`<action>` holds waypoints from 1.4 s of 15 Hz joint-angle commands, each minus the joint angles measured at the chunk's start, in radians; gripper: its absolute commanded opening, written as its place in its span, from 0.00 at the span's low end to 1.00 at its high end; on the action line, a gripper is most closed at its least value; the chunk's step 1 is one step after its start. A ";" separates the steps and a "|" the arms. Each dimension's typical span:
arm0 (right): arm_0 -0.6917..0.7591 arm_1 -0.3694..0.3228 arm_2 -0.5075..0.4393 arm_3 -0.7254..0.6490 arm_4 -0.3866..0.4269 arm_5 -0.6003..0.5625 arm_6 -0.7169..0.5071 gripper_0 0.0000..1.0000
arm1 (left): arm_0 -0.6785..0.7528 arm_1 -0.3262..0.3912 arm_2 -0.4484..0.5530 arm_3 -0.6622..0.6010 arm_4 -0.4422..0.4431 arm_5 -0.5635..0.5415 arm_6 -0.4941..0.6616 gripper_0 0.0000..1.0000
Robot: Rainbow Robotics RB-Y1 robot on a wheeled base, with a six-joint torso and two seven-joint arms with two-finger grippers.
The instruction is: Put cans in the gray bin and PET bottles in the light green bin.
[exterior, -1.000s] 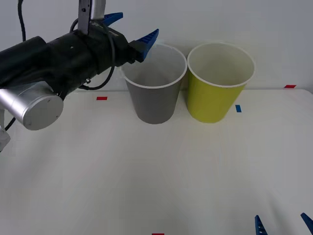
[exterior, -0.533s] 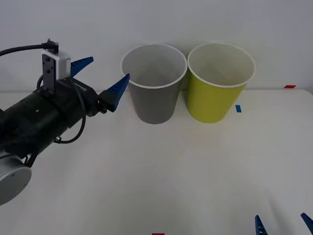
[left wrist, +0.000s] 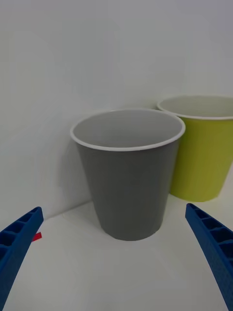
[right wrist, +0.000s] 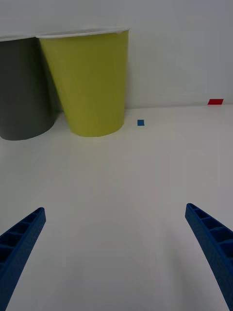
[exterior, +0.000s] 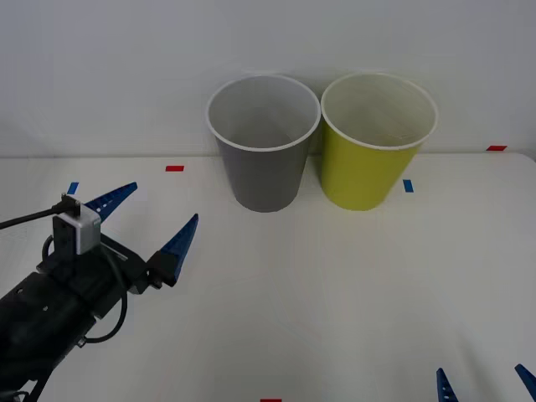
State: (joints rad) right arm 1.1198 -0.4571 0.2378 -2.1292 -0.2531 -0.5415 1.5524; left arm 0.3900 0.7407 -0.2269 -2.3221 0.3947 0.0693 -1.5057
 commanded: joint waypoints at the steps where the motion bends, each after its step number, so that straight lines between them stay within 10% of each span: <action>1: 0.000 0.000 0.000 0.000 0.000 0.000 0.000 1.00 | 0.093 -0.001 -0.043 0.119 -0.100 -0.238 -0.018 1.00; 6: 0.000 0.000 0.000 0.000 0.000 0.000 0.000 1.00 | 0.122 -0.060 -0.157 0.426 -0.134 -0.612 -0.051 1.00; 21: 0.000 0.000 0.000 0.000 0.000 0.000 0.000 1.00 | 0.518 -0.207 -0.100 0.432 -0.131 -0.684 -0.191 1.00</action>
State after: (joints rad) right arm 1.1198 -0.4571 0.2378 -2.1291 -0.2531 -0.5415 1.5524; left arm 0.8865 0.5382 -0.3286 -1.8899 0.2622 -0.6051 -1.6945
